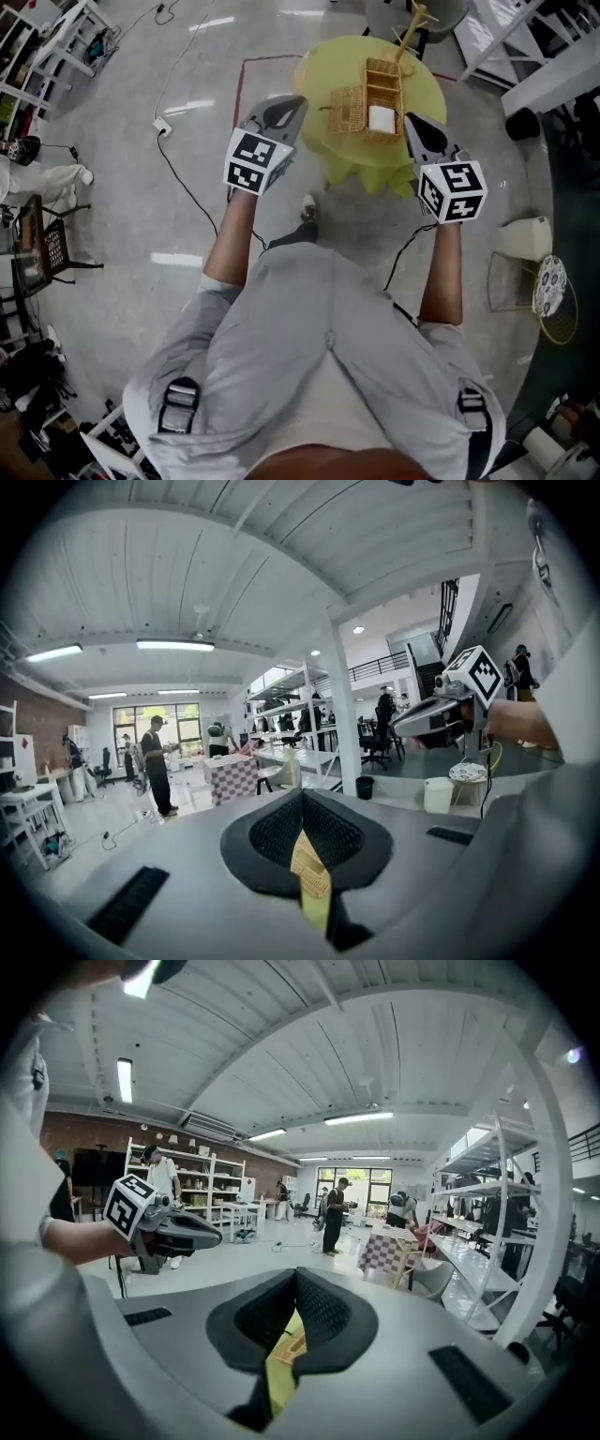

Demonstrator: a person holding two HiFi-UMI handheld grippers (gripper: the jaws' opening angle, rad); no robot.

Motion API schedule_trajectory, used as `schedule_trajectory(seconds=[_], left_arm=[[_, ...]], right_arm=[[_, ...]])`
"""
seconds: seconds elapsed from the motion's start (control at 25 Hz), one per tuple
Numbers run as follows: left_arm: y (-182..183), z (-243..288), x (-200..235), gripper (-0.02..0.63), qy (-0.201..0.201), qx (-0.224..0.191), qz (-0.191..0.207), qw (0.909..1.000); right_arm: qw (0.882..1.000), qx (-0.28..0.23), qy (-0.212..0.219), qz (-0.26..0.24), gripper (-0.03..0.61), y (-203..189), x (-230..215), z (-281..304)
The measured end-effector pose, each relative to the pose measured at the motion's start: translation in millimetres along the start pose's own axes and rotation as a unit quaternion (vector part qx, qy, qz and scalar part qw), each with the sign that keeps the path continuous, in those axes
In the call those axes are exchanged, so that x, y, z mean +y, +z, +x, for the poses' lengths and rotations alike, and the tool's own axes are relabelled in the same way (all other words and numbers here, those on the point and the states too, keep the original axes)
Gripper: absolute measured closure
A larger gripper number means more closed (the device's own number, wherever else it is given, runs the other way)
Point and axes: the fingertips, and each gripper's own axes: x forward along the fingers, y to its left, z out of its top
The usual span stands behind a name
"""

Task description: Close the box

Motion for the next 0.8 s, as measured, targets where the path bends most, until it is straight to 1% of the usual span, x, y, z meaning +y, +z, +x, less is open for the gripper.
schedule_trajectory(seconds=[0.16, 0.28, 0.4, 0.48, 0.6, 0.72, 0.8], left_arm=[[3, 29, 38, 0.584, -0.002, 0.001, -0.006, 1.0], [3, 47, 67, 0.584, 0.0, 0.001, -0.01, 0.9999], [-6, 65, 92, 0.584, 0.0, 0.007, -0.024, 0.9997], [-16, 75, 112, 0.584, -0.001, 0.013, -0.043, 0.999], [-38, 85, 139, 0.584, 0.006, 0.024, -0.071, 0.9972], [-58, 95, 160, 0.584, 0.011, 0.036, -0.085, 0.9957], [-73, 100, 170, 0.584, 0.015, 0.048, -0.094, 0.9943]], right_arm=[[1.0, 0.015, -0.013, -0.013, 0.554, 9, -21, 41], [0.999, 0.034, -0.007, -0.023, 0.554, 12, -29, 73], [0.997, 0.059, 0.029, -0.036, 0.554, 9, -27, 108], [0.994, 0.081, 0.06, -0.048, 0.552, 5, -21, 135], [0.987, 0.119, 0.09, -0.066, 0.549, -10, -11, 174], [0.979, 0.151, 0.116, -0.073, 0.536, -31, -2, 207], [0.971, 0.178, 0.139, -0.079, 0.521, -49, 6, 227]])
